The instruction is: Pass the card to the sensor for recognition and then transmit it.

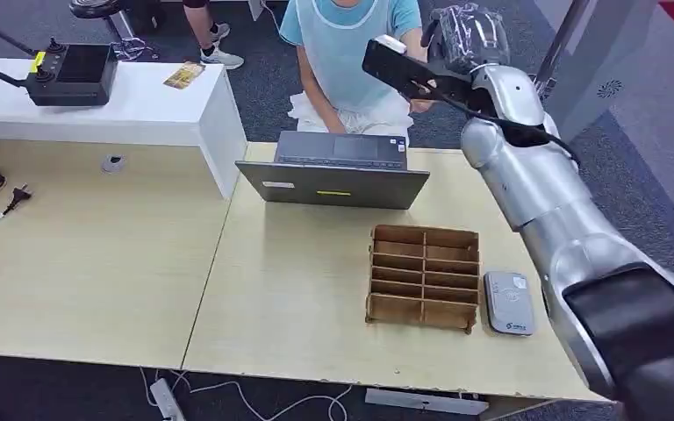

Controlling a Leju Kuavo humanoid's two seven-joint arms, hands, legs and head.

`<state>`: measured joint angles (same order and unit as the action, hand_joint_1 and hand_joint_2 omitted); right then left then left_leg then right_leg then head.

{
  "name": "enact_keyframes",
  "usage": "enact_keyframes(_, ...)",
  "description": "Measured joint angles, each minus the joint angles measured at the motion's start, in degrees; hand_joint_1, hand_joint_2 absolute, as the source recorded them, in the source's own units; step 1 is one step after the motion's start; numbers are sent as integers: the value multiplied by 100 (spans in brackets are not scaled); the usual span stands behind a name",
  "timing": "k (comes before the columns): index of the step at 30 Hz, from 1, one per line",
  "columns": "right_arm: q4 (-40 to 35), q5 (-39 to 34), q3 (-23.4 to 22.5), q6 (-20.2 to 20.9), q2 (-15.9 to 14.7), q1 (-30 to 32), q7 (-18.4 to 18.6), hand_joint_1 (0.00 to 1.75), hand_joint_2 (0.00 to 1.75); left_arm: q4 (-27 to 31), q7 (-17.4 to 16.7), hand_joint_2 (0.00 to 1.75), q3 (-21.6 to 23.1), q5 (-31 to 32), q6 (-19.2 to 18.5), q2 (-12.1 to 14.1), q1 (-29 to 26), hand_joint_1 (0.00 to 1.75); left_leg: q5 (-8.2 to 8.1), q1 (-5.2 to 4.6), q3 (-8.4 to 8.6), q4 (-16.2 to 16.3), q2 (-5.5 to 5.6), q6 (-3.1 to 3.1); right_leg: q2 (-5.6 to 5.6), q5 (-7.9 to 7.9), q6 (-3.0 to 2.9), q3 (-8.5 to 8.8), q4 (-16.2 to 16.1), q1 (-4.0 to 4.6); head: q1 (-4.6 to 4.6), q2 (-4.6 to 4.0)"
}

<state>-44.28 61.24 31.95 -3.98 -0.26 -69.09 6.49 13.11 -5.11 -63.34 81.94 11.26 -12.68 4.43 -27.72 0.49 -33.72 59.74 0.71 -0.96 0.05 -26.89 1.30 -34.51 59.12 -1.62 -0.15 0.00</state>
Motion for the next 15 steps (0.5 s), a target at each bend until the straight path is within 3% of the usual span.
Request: enact_keyframes(15,590,306,-146,-151,50,-136,190,175,175,0,15,0,63,-22,-7,0,-1,0,0,0,0,0,-1,0,1,0,0,0,0,0,0,0)
